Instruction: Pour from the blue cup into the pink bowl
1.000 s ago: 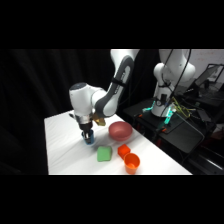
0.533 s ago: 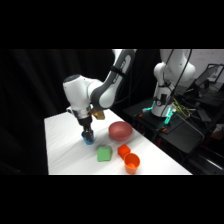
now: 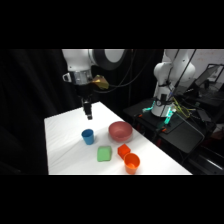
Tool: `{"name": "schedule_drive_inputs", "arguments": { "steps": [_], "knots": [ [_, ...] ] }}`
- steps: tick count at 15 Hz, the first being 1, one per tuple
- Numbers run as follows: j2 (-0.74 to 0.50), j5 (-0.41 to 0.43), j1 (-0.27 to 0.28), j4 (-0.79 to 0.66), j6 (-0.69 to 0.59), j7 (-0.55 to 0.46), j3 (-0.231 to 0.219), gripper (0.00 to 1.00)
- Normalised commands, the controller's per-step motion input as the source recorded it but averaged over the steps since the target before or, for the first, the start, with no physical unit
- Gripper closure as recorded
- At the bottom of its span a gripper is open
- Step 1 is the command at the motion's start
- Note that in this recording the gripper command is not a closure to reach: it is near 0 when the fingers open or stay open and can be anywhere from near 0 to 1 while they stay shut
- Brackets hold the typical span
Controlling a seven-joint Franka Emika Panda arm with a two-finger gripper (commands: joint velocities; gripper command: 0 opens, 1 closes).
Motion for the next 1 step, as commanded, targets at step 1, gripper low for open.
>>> {"name": "schedule_drive_inputs", "arguments": {
  "steps": [1],
  "knots": [
    [-0.47,-0.186,-0.059,-0.38,0.08,0.00,0.044,0.00]
  ]
}}
